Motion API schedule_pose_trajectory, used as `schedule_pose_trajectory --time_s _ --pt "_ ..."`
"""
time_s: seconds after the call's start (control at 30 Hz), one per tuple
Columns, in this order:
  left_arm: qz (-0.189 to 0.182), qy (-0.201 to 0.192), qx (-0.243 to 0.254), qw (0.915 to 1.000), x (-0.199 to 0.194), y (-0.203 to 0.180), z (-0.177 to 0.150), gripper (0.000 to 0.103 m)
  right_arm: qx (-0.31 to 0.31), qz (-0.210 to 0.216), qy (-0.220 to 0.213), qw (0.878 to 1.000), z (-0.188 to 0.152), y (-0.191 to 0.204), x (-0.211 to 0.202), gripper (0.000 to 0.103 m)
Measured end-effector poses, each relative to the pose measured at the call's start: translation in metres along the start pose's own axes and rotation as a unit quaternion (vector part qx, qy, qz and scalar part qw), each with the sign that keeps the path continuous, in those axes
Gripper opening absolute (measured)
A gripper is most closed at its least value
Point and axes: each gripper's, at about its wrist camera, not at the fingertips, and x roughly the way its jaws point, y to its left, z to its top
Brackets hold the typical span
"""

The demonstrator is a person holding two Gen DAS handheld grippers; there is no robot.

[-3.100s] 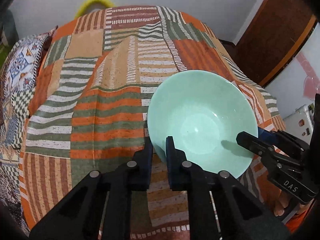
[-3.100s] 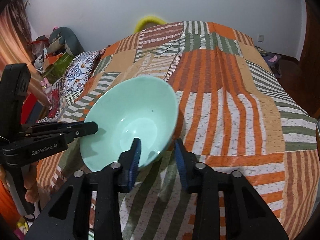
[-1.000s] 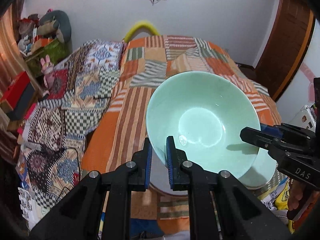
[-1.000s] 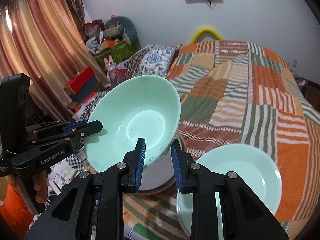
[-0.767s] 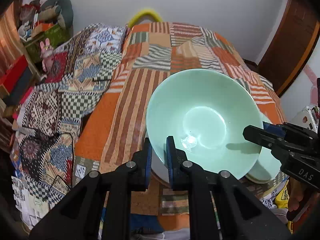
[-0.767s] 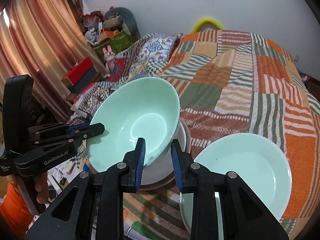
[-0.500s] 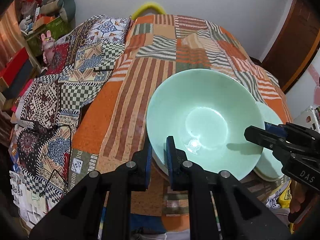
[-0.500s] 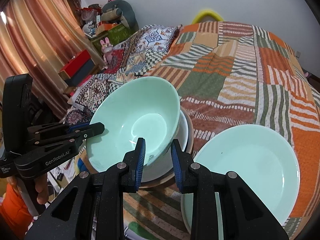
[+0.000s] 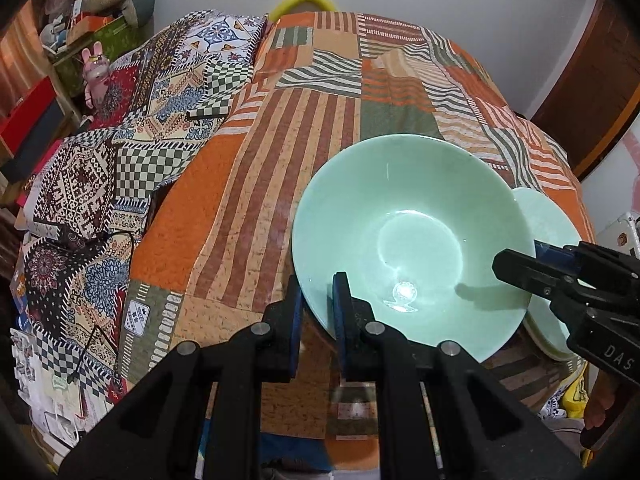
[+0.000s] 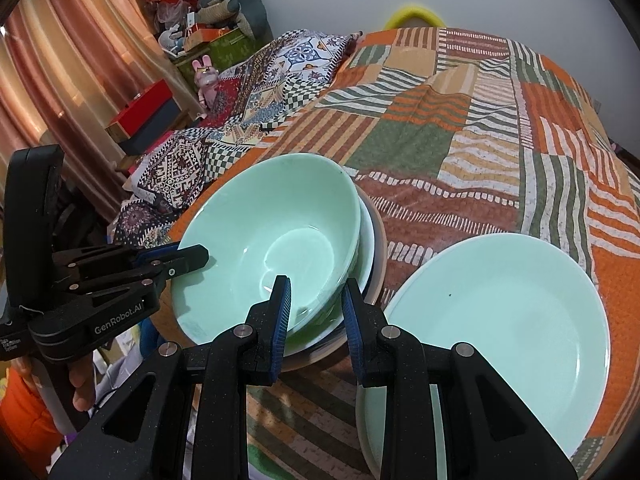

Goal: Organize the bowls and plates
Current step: 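Lower the mint-green bowl into the white bowl with both grippers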

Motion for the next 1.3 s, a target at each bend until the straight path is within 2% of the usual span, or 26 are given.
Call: schedule_pose_trajectory --time_s 0.2,0.47,0.6,0.77,0.93,1.1,1.2,1.3 --pt "0.014 -0.005 0.014 0.9998 0.002 -0.005 -0.001 0.014 -0.004 -0.006 -0.004 1.0 -0.001 0.002 0.0 0.024" --pt "0.004 -0.003 0.002 1.0 0.002 -0.001 0.0 0.015 -0.021 -0.024 -0.007 0.999 0.001 0.004 -0.005 0.027" --pt "0.0 -0.011 -0.003 0.9999 -0.005 0.001 0.002 0.015 -0.02 -0.028 -0.027 0.999 0.005 0.002 -0.014 0.034" --pt "-0.003 -0.032 -0.011 0.9994 -0.019 0.008 0.007 0.022 -0.014 -0.035 -0.038 0.999 0.008 -0.005 -0.021 0.036" --pt "0.0 -0.041 -0.022 0.9989 -0.019 0.018 0.008 0.033 0.001 -0.032 -0.036 0.999 0.01 -0.014 -0.019 0.036" --pt "-0.006 -0.025 -0.025 0.9994 -0.007 0.025 0.003 0.034 0.005 -0.028 -0.022 0.999 0.01 -0.016 -0.008 0.037" --pt "-0.018 -0.019 -0.038 0.9989 0.0 0.029 0.0 0.045 0.007 -0.023 -0.012 1.0 0.011 -0.015 -0.001 0.037" --pt "-0.037 -0.009 -0.05 0.998 0.007 0.033 0.001 0.046 0.011 -0.014 -0.004 1.0 0.012 -0.017 0.004 0.037"
